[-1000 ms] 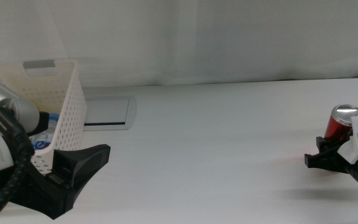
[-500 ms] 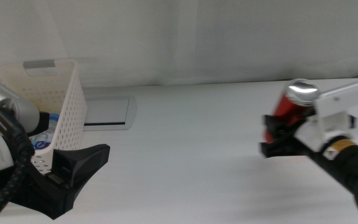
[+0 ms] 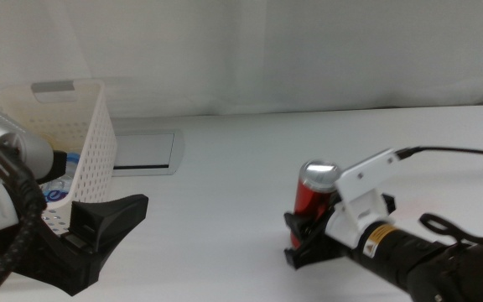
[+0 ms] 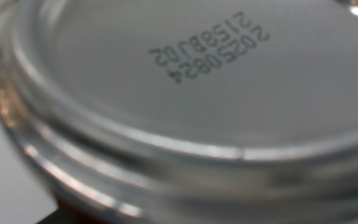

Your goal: Use arms to grab the bottles and put them into the dustbin to the left of the table.

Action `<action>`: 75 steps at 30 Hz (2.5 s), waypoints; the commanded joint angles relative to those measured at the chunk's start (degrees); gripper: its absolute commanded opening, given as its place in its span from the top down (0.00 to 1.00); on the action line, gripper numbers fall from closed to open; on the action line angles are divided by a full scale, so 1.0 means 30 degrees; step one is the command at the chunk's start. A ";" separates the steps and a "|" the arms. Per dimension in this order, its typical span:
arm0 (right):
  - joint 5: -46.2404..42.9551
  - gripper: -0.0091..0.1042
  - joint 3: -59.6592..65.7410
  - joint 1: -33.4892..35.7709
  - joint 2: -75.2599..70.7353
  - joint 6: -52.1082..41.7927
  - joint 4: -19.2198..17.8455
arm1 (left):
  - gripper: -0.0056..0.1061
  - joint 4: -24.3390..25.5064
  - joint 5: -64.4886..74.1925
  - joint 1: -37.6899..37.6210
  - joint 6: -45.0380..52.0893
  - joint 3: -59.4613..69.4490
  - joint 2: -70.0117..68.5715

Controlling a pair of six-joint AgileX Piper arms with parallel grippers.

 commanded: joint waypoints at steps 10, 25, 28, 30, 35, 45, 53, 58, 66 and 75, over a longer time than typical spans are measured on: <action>-0.1440 0.47 -0.0518 0.0657 0.0842 -0.0181 -0.0215 | 0.16 -0.0039 -0.0180 -0.0129 -0.0067 0.0068 -0.0025; 0.1605 0.01 -0.0518 0.0657 -0.2600 -0.1468 0.0057 | 0.16 -0.0039 -0.0210 -0.0129 -0.0011 0.0068 -0.0025; 0.3661 0.01 -0.0518 0.0657 -0.4091 -0.2264 0.0057 | 0.16 -0.0039 -0.0303 -0.0129 -0.0011 0.0068 -0.0025; 0.5258 0.01 -0.0518 0.0657 -0.5179 -0.2829 0.0085 | 0.16 -0.0039 -0.0312 -0.0129 -0.0047 0.0068 -0.0025; 0.8699 0.01 -0.0518 0.0622 -0.8679 -0.4162 0.0085 | 0.16 -0.0039 -0.0312 -0.0129 -0.0011 0.0068 -0.0025; 1.5136 0.01 -0.0518 -0.6110 -1.5006 -0.4215 0.0084 | 0.16 -0.0039 -0.0312 -0.0129 -0.0011 0.0068 -0.0025; 1.9014 0.01 -0.0518 -1.1950 -2.0676 -0.4186 -0.1569 | 0.16 -0.0039 -0.0347 -0.0129 -0.0011 0.0068 -0.0025; 2.1173 0.01 -0.0481 -1.2295 -2.4026 -0.3490 -0.1344 | 0.16 -0.0165 -0.0663 -0.0129 -0.0011 0.0068 -0.0025; 2.4744 0.81 -0.0411 -1.2295 -2.5910 0.2234 -0.3640 | 0.16 -0.0238 -0.0637 -0.0129 -0.0011 0.0068 -0.0025; 2.0286 0.94 0.2647 -1.2295 -2.6844 0.3304 -0.4325 | 0.16 -0.1790 -0.1049 -0.0129 0.1763 0.0261 0.0802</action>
